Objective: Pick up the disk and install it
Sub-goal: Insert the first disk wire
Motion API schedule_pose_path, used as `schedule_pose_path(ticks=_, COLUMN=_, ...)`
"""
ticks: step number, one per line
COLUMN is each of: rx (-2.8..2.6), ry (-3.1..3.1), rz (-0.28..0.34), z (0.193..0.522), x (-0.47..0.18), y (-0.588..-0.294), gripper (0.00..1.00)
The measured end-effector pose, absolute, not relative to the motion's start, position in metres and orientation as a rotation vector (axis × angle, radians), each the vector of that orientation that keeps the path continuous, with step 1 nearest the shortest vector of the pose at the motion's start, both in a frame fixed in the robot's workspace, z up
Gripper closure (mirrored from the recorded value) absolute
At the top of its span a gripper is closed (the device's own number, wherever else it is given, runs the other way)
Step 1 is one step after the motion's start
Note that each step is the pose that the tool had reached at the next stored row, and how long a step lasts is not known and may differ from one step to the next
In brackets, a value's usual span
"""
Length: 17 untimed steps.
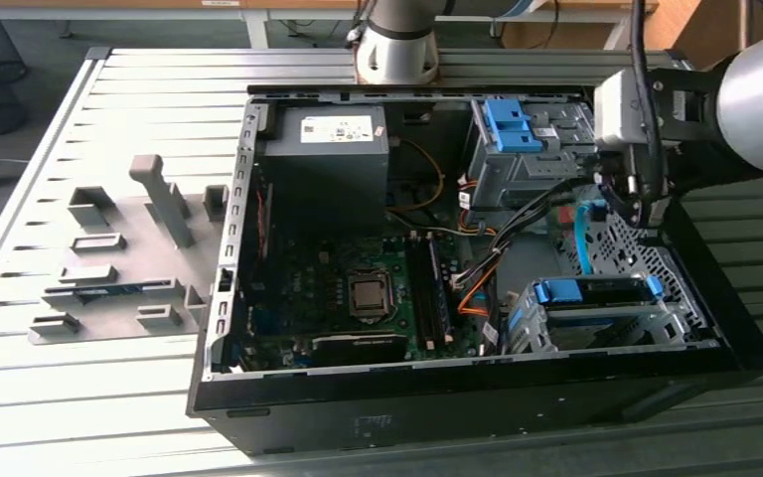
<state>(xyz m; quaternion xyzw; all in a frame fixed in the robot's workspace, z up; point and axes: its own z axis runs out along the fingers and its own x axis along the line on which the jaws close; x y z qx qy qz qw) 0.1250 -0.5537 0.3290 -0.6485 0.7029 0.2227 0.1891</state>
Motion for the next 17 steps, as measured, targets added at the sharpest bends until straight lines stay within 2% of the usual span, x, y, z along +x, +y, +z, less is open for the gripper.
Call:
schedule_pose_path(ticks=1, rx=-1.849, ry=2.005, rz=0.587, z=0.3289, x=0.125, y=-0.5538, gripper=0.84)
schedule_pose_path(ticks=2, rx=-1.86, ry=2.018, rz=0.57, z=0.3288, x=0.125, y=-0.5538, gripper=0.82)
schedule_pose_path(ticks=3, rx=-1.87, ry=2.029, rz=0.554, z=0.3289, x=0.125, y=-0.5538, gripper=0.76)
schedule_pose_path(ticks=4, rx=-1.877, ry=2.037, rz=0.542, z=0.3289, x=0.125, y=-0.5537, gripper=0.76)
schedule_pose_path(ticks=17, rx=-1.879, ry=2.039, rz=0.539, z=0.3289, x=0.125, y=-0.5536, gripper=0.76)
